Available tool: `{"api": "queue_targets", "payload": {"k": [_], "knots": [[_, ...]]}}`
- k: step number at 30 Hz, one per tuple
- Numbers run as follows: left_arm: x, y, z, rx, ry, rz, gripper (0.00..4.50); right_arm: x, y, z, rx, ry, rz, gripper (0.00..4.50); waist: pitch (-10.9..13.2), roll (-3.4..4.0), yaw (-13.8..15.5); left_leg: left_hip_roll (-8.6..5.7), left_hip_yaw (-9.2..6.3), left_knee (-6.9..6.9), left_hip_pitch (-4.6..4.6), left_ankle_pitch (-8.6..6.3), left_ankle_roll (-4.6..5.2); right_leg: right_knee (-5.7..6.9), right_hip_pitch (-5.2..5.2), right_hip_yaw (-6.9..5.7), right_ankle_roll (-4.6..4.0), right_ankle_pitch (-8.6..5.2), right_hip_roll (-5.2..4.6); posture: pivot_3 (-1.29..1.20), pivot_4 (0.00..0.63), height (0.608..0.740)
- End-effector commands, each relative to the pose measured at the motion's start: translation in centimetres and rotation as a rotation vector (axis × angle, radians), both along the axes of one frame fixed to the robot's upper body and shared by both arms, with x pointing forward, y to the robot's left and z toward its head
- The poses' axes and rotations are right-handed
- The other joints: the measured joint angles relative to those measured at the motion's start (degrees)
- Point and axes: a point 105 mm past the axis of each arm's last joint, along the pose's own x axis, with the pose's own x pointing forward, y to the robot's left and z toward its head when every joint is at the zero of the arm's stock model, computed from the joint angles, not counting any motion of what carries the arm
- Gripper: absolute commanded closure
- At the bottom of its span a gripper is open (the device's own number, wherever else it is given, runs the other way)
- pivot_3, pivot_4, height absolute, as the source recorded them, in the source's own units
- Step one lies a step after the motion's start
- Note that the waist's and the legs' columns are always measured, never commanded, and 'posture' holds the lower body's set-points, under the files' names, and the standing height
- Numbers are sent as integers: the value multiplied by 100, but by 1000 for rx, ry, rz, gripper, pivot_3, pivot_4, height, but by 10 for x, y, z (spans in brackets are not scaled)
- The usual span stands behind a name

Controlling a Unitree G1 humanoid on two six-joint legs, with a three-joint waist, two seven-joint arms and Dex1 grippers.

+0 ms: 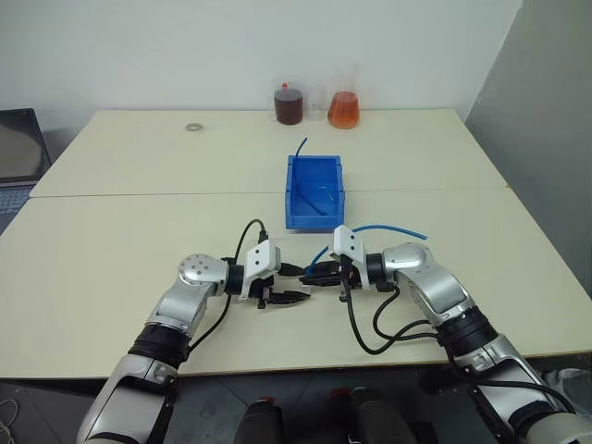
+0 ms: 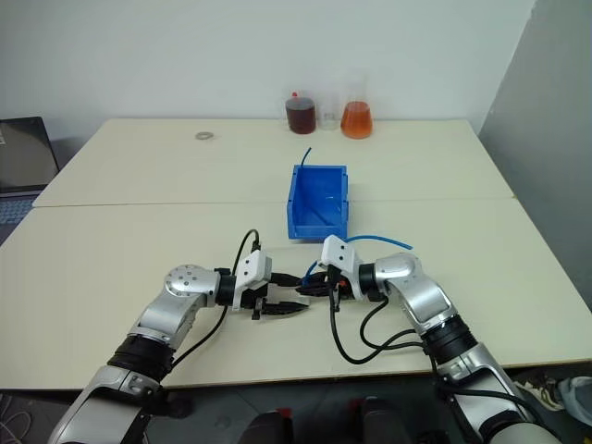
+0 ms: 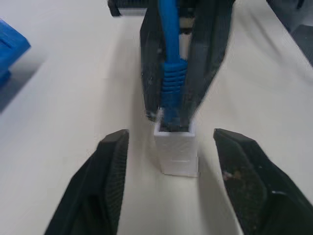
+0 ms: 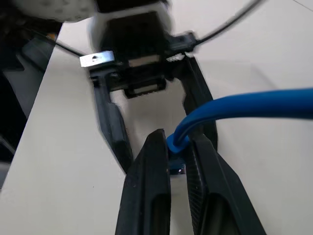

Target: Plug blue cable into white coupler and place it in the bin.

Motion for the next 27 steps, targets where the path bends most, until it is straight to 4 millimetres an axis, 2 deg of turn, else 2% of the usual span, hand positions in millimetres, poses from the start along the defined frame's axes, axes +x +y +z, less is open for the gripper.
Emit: {"api": "queue_targets", "payload": {"k": [1,4,6,9,11,16,18,19,21,26,27], "knots": [[-7,11,35,-53,-58,73,726,15,-7,59,195,46,-155,4314,4,1,-6,1,5,-1,-12,0,0,2,-17,6,0,0,1,0,150,740],[-14,14,53,-80,-77,140,74,30,-10,101,326,93,-249,4314,8,5,-16,3,7,3,-64,0,-1,6,-65,9,0,2,1,0,150,740],[-11,17,71,-120,-125,235,28,50,-10,121,341,80,-323,4314,9,7,-5,2,7,2,-80,0,0,2,-81,9,-1,2,1,0,150,740],[-7,17,82,-155,-148,315,28,73,-9,137,376,104,-406,4314,8,5,12,2,7,0,-91,0,0,-5,-89,8,-1,2,1,0,150,740],[-4,17,83,-181,-138,364,28,98,-8,142,353,74,-491,4314,9,6,10,0,9,-2,-92,0,1,-11,-87,9,-1,2,1,0,150,740],[1,22,79,-175,-143,445,28,134,-13,148,319,9,-621,4314,10,3,2,-5,33,-2,-100,-1,1,-21,-94,32,-23,20,-3,0,150,740],[9,29,80,-169,-173,536,0,145,-20,152,311,-30,-687,3643,10,3,-4,-6,45,-4,-115,-1,1,-17,-120,48,-25,22,-3,0,150,740],[12,32,80,-164,-187,570,0,147,-21,153,312,-37,-694,3548,10,3,-4,-6,49,-5,-127,-1,1,-16,-133,56,-26,22,-2,0,150,740],[15,34,80,-181,-186,612,0,150,-21,158,333,-39,-706,2986,10,3,-4,-5,51,-3,-150,-1,1,-15,-154,71,-27,23,-2,0,150,740],[12,25,85,-237,-177,606,0,150,-16,165,342,-59,-696,1691,10,3,-2,-4,56,-4,-165,-1,0,-17,-165,82,-28,24,-4,0,150,740],[12,24,86,-247,-177,606,0,151,-17,167,341,-66,-700,1601,10,3,-2,-4,56,-3,-167,-1,0,-17,-166,81,-28,24,-5,0,150,740]]}}
